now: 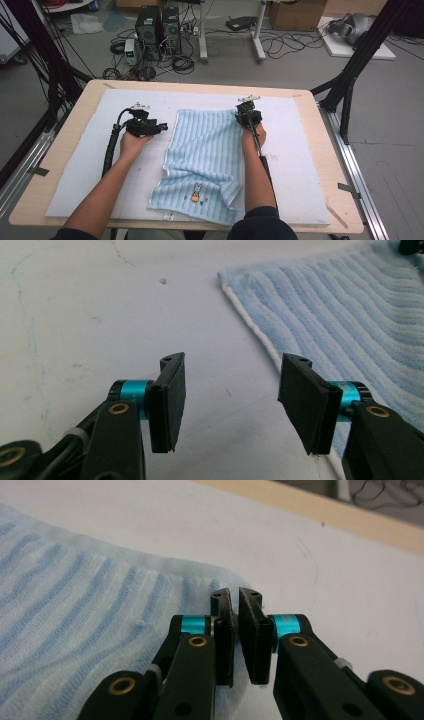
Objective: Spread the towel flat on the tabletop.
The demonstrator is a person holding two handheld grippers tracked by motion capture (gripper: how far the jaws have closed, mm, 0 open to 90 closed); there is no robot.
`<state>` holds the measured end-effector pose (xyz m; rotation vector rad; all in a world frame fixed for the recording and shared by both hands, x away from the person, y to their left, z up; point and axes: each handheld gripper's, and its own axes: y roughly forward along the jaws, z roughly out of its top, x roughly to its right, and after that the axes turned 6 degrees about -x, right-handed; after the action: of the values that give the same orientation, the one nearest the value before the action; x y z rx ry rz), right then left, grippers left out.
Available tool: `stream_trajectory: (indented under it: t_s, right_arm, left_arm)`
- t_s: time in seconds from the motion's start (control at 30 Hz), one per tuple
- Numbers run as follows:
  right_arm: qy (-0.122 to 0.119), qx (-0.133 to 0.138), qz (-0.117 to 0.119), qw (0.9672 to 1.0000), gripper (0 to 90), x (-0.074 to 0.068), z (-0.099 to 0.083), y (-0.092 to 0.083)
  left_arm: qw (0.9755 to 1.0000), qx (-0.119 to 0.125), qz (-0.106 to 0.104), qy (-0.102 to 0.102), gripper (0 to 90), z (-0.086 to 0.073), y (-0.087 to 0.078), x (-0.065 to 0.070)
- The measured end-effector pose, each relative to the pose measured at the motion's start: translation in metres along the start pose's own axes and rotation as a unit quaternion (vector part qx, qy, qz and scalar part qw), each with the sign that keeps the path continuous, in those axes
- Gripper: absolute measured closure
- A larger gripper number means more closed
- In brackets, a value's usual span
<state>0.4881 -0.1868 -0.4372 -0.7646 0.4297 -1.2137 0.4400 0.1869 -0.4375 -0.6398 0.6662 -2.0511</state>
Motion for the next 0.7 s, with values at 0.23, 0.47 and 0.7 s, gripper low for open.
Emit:
stream_trajectory:
  t_s: [0.23, 0.47, 0.7]
  right_arm:
    - [0.024, 0.022, 0.056, 0.9979, 61.2, 0.005, -0.004, -0.012]
    - [0.029, 0.036, 0.083, 0.9955, 58.0, 0.017, -0.013, -0.038]
    - [0.041, 0.035, 0.100, 0.9935, 57.1, 0.031, -0.036, -0.052]
  left_arm:
    - [1.0000, 0.002, -0.008, -0.004, 45.0, -0.002, 0.013, 0.004]
    - [0.9999, 0.005, -0.007, -0.005, 46.5, 0.009, 0.029, 0.008]
    - [0.9987, -0.018, 0.004, 0.048, 46.6, 0.023, 0.050, 0.023]
